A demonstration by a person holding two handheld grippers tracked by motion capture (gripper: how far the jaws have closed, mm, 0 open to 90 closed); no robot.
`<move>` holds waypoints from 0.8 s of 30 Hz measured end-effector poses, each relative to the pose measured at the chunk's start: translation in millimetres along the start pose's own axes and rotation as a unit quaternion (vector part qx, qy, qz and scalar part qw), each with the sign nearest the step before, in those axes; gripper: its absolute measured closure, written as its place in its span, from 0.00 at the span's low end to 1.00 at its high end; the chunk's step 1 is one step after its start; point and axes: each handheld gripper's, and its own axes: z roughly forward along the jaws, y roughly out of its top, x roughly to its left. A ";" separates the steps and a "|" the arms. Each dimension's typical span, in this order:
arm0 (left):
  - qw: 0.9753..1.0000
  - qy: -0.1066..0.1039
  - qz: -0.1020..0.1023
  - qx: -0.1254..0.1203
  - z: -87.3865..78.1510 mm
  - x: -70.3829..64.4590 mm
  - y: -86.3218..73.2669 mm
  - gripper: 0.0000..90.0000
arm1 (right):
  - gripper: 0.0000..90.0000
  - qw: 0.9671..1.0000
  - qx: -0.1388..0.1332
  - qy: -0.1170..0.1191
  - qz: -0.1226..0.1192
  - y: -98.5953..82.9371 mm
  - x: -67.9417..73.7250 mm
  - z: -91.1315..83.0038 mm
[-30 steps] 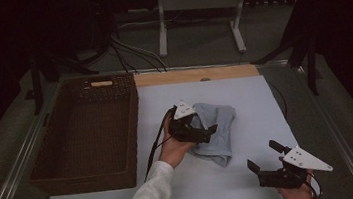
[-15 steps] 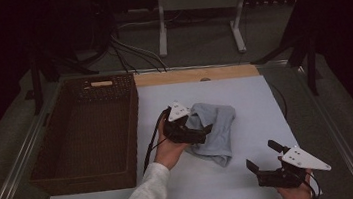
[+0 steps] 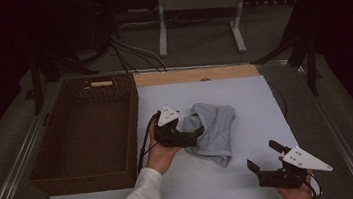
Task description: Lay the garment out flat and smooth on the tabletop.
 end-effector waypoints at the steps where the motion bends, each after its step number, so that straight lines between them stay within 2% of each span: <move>1: 1.000 0.000 0.001 0.000 -1.2 0.5 -0.5 0.00 | 0.00 1.000 0.001 0.000 -0.001 0.0 0.2 0.3; 16: 1.000 0.017 -0.001 -0.011 -20.3 2.2 -8.1 0.00 | 0.00 1.000 0.003 0.001 -0.002 0.0 1.4 1.3; 24: 1.000 0.029 -0.002 -0.008 -32.4 4.3 -19.7 0.01 | 0.00 1.000 0.004 0.002 -0.003 -0.4 1.8 1.9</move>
